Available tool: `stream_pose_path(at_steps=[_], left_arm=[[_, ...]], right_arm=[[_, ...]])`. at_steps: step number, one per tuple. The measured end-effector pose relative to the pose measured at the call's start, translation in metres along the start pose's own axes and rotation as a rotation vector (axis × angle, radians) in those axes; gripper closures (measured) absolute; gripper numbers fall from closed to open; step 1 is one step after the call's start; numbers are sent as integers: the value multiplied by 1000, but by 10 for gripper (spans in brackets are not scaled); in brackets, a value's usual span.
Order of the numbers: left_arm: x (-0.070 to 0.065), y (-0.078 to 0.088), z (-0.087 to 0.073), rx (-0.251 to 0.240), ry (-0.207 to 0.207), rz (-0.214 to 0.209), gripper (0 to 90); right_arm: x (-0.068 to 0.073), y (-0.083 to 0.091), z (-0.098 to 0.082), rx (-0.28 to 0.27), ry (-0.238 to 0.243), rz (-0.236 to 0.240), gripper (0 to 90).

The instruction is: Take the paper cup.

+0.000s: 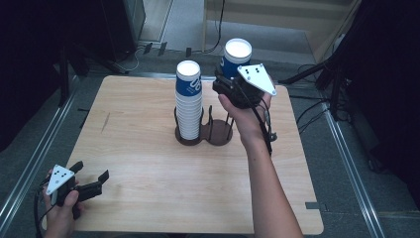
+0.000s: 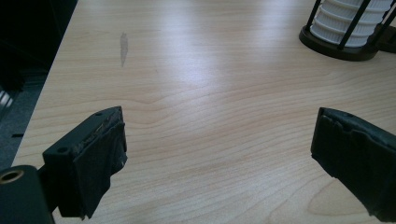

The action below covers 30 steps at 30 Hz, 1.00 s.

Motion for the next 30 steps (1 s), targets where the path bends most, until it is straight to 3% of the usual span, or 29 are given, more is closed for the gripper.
stream_pose_path(at_steps=[14, 22, 27, 30], left_arm=[[-1, 0, 0, -4, 1, -2, 44], [0, 0, 0, -1, 4, -1, 44], [0, 1, 0, -6, 26, -18, 44], [1, 1, 0, -4, 25, -6, 44]], right_arm=[[-20, 22, -26, 28, -12, -31, 189], [-26, 32, -40, 43, -20, -37, 189], [-29, 39, -48, 49, -29, -39, 189], [-30, 43, -53, 54, -38, -39, 189]])
Point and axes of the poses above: each handheld gripper's, and its own axes: y roughly backward along the jaws, z roughly out of its top, x roughly to its left, the point moved 10 cm from there along -y, roughly forward along the jaws, and after that the axes turned 6 degrees about -x, right-handed, at the moved point
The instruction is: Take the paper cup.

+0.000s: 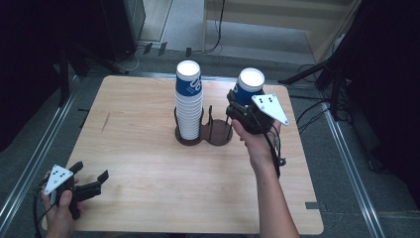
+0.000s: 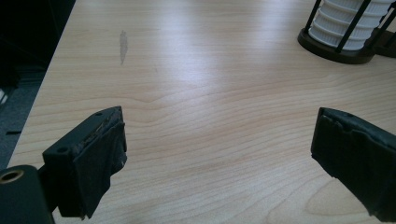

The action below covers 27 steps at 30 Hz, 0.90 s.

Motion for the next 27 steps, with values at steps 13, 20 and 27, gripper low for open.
stream_pose_path(at_steps=[13, 20, 27], left_arm=[[-1, 1, 1, -8, -11, -10, 44], [-2, 1, 1, -1, -30, 4, 44], [0, 2, 3, 2, -25, 7, 43]], right_arm=[[-4, 18, -21, 15, 9, -4, 189], [-6, 28, -43, 43, 22, -5, 189], [-6, 34, -61, 64, 20, -6, 189]])
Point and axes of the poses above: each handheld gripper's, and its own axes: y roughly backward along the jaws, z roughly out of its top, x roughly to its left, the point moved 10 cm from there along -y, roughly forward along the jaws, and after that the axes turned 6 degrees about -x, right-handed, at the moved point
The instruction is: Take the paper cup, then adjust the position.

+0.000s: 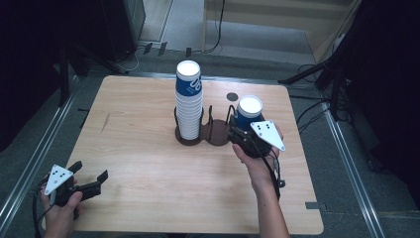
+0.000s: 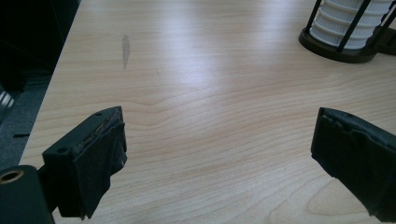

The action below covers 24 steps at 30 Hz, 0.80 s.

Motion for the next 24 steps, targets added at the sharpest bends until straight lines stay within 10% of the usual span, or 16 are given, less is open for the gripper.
stream_pose_path(at_steps=[13, 24], left_arm=[[-6, 3, 8, -28, -9, -16, 44], [-41, 5, 32, -42, -17, -90, 44]], right_arm=[[-2, 12, -32, 35, -24, -7, 190], [8, 22, -52, 61, -28, 15, 190]])
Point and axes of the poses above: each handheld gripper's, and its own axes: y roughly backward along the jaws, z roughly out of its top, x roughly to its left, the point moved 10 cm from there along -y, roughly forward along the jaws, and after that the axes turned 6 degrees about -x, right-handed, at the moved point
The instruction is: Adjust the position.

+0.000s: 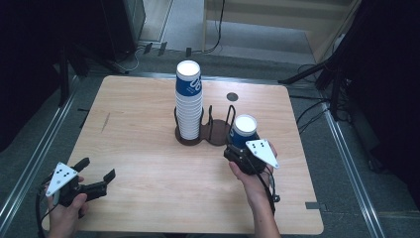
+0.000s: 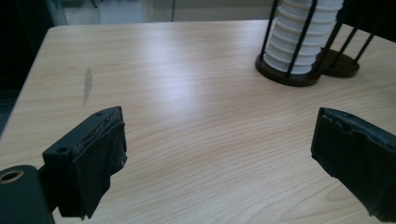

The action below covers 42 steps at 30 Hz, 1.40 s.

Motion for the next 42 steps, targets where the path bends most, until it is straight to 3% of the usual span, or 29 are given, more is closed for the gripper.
stream_pose_path(at_steps=[4, 13, 25, 33, 36, 38, 42], left_arm=[[-14, -6, 5, 7, -27, -25, 44], [-35, -18, 15, 23, -32, -70, 44], [-76, -37, 33, 11, -45, -164, 43], [-91, -47, 42, 3, -42, -201, 44], [-93, -49, 44, -2, -39, -211, 43], [-95, -51, 46, 3, -60, -213, 44], [-94, -52, 49, -5, -49, -215, 44]], right_arm=[[3, 3, -6, 9, 8, 2, 190], [7, 6, -12, 22, 7, 2, 190], [19, 9, -17, 27, 24, 23, 190], [26, 8, -21, 32, 38, 39, 190], [29, 8, -22, 33, 37, 45, 190], [30, 9, -23, 38, 38, 50, 190], [32, 8, -24, 39, 42, 54, 191]])
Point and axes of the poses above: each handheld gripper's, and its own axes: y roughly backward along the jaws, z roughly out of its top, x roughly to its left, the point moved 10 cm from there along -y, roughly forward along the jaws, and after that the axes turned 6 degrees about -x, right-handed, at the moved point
